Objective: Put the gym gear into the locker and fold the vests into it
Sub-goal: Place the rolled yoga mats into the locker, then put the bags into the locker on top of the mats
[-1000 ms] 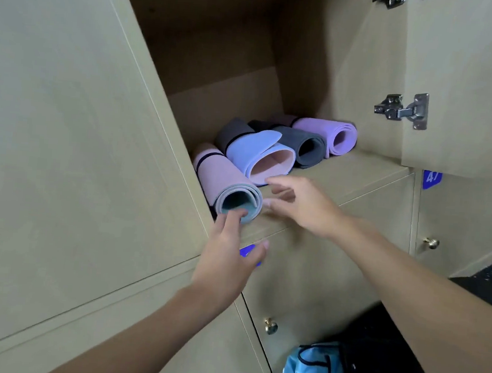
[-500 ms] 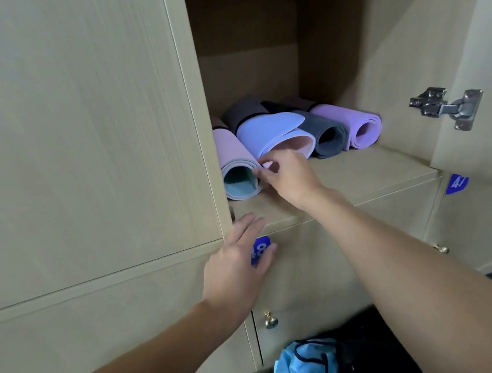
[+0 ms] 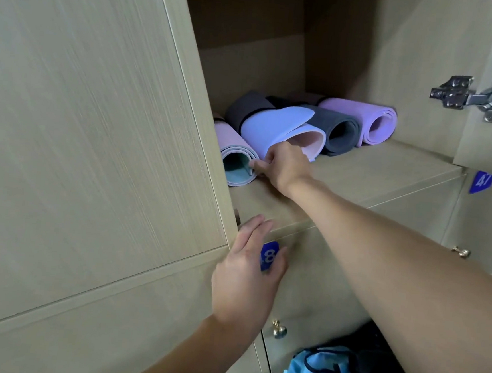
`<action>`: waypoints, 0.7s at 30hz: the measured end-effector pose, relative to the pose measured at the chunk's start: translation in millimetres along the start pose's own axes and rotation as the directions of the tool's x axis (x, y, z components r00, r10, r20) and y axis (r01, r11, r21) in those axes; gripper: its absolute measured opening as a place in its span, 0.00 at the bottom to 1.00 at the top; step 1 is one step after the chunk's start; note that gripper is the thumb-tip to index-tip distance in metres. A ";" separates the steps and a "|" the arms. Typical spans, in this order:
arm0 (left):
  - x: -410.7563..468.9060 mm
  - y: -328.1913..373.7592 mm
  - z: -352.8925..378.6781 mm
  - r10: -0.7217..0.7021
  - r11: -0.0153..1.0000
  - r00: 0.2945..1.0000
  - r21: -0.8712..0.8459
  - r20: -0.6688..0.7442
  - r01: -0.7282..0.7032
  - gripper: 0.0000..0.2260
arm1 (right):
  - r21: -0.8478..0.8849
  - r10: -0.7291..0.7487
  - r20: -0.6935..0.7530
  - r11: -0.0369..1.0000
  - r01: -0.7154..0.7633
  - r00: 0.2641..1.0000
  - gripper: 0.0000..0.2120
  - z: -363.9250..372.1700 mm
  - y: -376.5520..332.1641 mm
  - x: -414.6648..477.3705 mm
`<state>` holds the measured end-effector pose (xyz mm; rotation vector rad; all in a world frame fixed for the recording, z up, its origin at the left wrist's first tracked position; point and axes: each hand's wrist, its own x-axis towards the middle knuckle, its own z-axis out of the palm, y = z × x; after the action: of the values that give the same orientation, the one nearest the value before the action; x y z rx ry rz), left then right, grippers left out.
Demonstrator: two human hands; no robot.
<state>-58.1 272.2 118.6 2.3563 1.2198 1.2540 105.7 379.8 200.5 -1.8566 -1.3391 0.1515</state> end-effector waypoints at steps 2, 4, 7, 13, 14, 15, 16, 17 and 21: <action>0.7 -0.4 0.9 0.004 1.000 1.000 0.006 -0.007 -0.004 0.24 | -0.005 0.025 -0.012 1.000 -0.025 1.000 0.24 1.4 0.1 2.3; 0.5 -0.4 0.8 0.018 1.000 1.000 0.015 -0.024 -0.017 0.23 | -0.011 0.042 -0.028 0.999 -0.042 0.999 0.27 2.4 -0.2 3.4; 1.1 -0.8 1.2 0.030 0.999 0.999 0.013 -0.024 -0.030 0.22 | 0.000 0.079 -0.045 0.997 -0.079 0.996 0.29 4.6 0.8 4.9; 0.3 5.7 -2.4 -0.038 0.999 0.999 -0.032 0.025 0.039 0.18 | 0.161 0.026 0.093 0.986 -0.041 0.995 0.24 -9.8 12.2 -12.1; 0.7 8.1 -3.6 -0.052 0.998 0.998 -0.043 0.037 0.053 0.18 | 0.150 0.013 0.113 0.988 -0.030 0.993 0.20 -14.6 14.1 -21.2; 1.1 10.6 -5.5 -0.064 0.996 0.996 -0.051 0.059 0.067 0.17 | 0.136 -0.008 0.123 0.991 -0.008 0.992 0.17 -19.8 15.9 -31.8; 1.2 12.9 -8.7 -0.071 0.996 0.994 -0.053 0.083 0.075 0.18 | 0.125 -0.035 0.121 0.992 0.020 0.992 0.16 -25.5 17.9 -43.4; 1.6 14.5 -12.5 -0.070 0.996 0.992 -0.048 0.106 0.075 0.17 | 0.116 -0.059 0.108 0.992 0.047 0.992 0.15 -31.3 20.6 -55.6; 0.8 22.8 -24.9 0.002 0.997 0.989 -0.075 0.147 0.009 0.12 | 0.086 -0.099 -0.016 0.991 0.100 0.995 0.11 -54.5 38.5 -113.4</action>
<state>-63.9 253.6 146.3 2.3451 1.1110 1.0835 114.3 251.9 170.8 -1.7122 -1.3919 0.1439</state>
